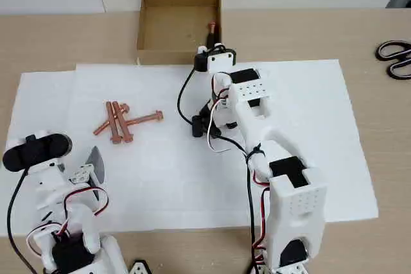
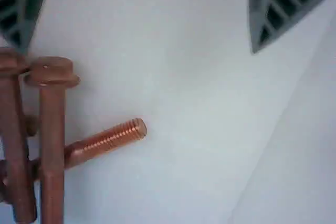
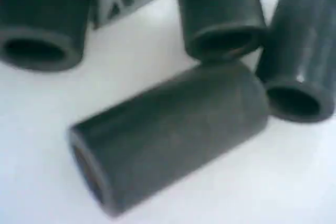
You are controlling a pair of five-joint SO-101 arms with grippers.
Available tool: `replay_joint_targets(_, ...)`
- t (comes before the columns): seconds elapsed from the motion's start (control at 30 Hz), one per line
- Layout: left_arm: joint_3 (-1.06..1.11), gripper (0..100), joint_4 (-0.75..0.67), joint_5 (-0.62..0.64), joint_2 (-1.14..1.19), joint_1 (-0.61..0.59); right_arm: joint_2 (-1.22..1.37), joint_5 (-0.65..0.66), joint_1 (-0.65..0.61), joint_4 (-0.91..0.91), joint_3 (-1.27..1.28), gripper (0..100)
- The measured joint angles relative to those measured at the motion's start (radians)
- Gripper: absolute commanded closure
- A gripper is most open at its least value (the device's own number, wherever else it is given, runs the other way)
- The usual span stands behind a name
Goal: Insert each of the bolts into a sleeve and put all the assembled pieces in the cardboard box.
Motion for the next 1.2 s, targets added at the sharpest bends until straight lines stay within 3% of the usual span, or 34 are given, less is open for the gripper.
replay_joint_targets(0.23,0.000,75,0.000,0.000,0.000,0.000,0.000,0.000,0.014,-0.003,-0.006,99.8)
replay_joint_targets(0.47,0.000,75,0.000,0.000,0.000,0.000,0.017,0.000,0.054,0.046,-0.060,99.5)
replay_joint_targets(0.9,-0.044,75,0.017,-0.006,0.002,0.000,0.023,0.037,0.121,0.493,-0.400,99.5)
replay_joint_targets(1.2,-0.069,75,0.046,-0.028,0.002,0.000,0.106,0.037,0.121,0.503,-0.408,99.5)
